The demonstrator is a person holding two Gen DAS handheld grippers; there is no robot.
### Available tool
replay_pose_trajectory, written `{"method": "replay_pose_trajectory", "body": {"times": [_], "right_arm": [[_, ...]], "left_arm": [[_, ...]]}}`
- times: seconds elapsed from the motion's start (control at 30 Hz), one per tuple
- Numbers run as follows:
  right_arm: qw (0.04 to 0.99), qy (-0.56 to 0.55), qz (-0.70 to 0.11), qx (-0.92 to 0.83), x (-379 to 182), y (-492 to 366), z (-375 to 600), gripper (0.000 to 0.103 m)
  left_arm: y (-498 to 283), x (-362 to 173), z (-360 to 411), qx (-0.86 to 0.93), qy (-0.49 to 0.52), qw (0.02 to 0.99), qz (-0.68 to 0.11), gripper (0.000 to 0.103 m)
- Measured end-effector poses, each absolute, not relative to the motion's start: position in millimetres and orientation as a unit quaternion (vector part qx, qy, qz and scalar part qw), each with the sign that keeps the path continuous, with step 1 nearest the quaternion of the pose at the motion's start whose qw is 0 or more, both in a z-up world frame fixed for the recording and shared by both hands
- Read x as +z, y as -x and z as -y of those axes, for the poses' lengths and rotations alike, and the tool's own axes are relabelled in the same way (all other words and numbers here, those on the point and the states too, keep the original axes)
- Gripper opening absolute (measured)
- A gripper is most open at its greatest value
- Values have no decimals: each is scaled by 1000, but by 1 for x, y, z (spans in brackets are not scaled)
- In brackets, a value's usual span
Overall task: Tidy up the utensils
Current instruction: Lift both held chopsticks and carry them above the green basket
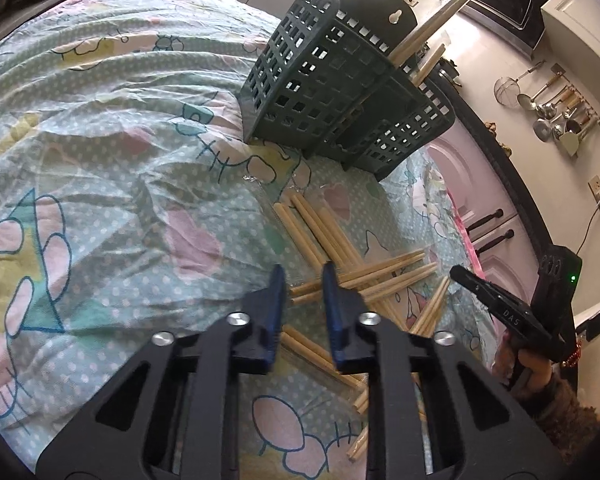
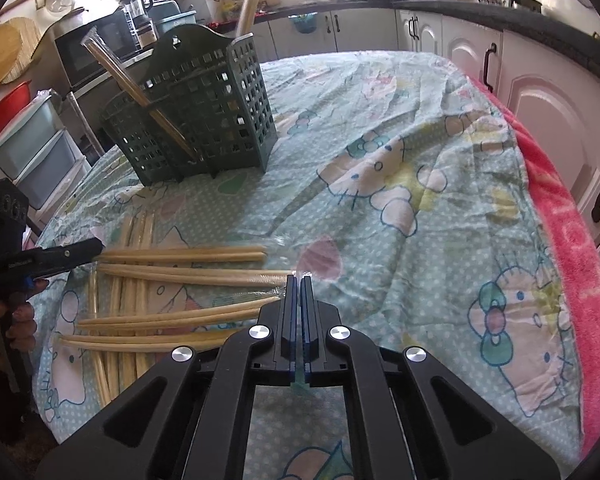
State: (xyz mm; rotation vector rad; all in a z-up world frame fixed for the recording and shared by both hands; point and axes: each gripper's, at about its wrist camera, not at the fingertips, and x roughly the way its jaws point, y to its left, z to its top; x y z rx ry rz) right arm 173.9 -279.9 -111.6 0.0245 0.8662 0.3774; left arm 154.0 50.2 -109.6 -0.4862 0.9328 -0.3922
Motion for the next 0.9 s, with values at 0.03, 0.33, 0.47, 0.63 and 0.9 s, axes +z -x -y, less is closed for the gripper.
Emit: {"method": "replay_pose_trajectory", "body": {"times": [0.03, 0.33, 0.47, 0.63, 0.9], "right_arm": [[892, -9, -413, 181, -109, -173, 280, 2], [904, 8, -386, 181, -91, -165, 280, 2], [911, 19, -367, 188, -77, -162, 274, 2], [917, 39, -338, 209, -53, -157, 258, 2], [920, 72, -297, 244, -20, -148, 228, 2]], "left_arm": [[-153, -109, -50, -187, 230, 847, -441, 9], [-148, -74, -54, -183, 221, 871, -398, 1], [-146, -50, -53, -185, 208, 886, -371, 0], [-144, -25, -48, -192, 195, 898, -344, 0], [-141, 6, -38, -203, 174, 911, -315, 0]]}}
